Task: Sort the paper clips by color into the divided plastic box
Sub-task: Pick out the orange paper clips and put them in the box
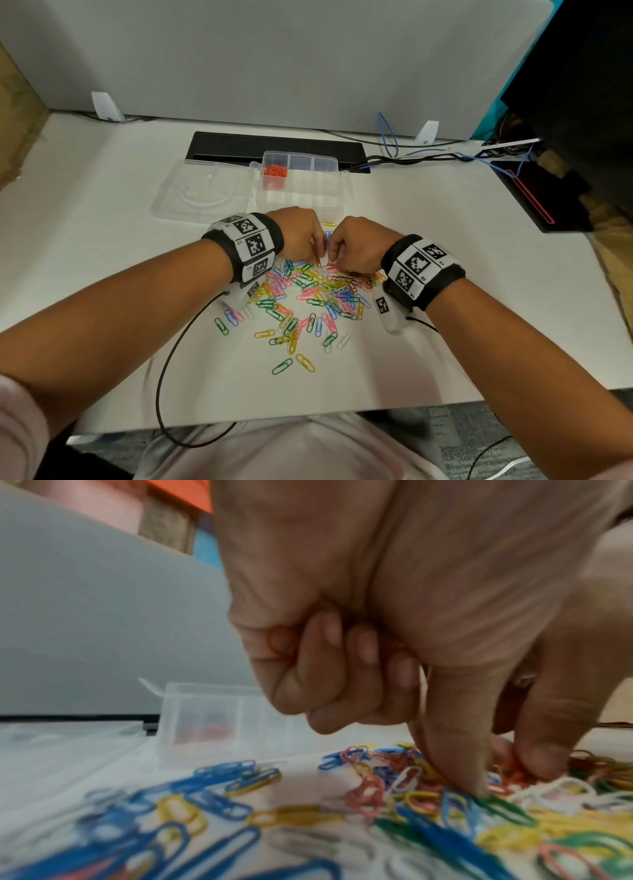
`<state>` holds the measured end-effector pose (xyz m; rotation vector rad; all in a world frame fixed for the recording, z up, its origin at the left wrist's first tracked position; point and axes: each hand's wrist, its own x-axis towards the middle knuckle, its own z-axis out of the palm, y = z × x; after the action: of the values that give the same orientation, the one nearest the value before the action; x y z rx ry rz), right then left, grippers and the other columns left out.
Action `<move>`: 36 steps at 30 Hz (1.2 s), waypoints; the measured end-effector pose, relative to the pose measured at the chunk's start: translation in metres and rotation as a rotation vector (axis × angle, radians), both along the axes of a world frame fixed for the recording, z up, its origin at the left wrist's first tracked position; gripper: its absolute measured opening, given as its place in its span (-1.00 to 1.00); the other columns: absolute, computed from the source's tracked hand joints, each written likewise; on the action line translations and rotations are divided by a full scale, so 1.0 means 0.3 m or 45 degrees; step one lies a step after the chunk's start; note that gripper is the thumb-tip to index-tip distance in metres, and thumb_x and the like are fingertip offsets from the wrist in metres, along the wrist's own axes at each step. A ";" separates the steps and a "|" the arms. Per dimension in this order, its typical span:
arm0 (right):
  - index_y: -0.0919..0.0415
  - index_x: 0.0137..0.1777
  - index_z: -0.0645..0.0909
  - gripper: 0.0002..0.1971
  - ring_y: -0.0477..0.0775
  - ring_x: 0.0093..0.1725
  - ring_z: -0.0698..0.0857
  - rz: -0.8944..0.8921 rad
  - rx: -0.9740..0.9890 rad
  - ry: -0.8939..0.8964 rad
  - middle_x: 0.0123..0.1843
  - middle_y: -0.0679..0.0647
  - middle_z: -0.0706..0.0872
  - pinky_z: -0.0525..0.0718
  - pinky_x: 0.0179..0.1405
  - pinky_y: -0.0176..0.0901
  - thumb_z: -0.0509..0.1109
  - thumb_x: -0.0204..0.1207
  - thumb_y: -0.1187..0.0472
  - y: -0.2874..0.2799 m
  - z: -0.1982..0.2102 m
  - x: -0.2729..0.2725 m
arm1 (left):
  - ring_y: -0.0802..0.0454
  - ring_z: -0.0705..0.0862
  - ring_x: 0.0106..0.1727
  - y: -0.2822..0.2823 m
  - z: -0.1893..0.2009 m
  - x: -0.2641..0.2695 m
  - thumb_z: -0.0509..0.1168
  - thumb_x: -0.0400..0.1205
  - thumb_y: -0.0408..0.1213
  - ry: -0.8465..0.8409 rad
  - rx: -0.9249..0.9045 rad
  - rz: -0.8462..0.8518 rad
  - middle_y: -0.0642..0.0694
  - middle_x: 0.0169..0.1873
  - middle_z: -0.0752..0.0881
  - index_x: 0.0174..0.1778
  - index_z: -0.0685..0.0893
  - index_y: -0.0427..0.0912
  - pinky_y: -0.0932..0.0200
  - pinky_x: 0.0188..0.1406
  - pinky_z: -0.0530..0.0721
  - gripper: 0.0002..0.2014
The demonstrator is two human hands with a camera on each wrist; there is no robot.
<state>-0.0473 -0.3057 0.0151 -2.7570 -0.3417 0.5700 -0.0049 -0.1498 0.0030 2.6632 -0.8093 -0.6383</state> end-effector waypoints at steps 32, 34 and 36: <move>0.25 -0.21 0.75 -0.92 -0.01 -0.29 0.64 0.126 -0.158 0.094 -0.23 0.09 0.78 0.68 -0.26 -0.12 0.46 0.44 0.25 0.050 0.004 0.014 | 0.17 0.27 -0.65 0.086 -0.001 -0.066 0.07 0.49 -0.30 1.427 -1.431 0.893 -0.04 -0.51 0.46 -0.42 0.42 -0.16 0.38 -0.78 0.08 -0.84; 0.26 -0.21 0.75 -0.92 -0.04 -0.32 0.64 0.058 -0.082 0.110 -0.25 0.10 0.79 0.69 -0.26 -0.12 0.52 0.40 0.24 0.039 0.008 0.014 | 0.16 0.32 -0.63 0.090 -0.011 -0.069 0.07 0.51 -0.32 1.418 -1.443 0.943 -0.06 -0.48 0.50 -0.38 0.44 -0.19 0.40 -0.82 0.13 -0.85; 0.28 -0.23 0.75 -0.95 -0.11 -0.41 0.60 -0.024 0.061 0.098 -0.38 0.02 0.73 0.63 -0.35 -0.20 0.53 0.40 0.30 0.022 0.022 0.016 | 0.16 0.38 -0.62 0.098 -0.022 -0.064 0.09 0.53 -0.34 1.414 -1.460 0.990 -0.07 -0.46 0.52 -0.33 0.47 -0.21 0.41 -0.83 0.19 -0.87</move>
<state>-0.0425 -0.2991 0.0218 -2.6812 -0.3074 0.6525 -0.0241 -0.1206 -0.0036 1.0856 0.2063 -0.8665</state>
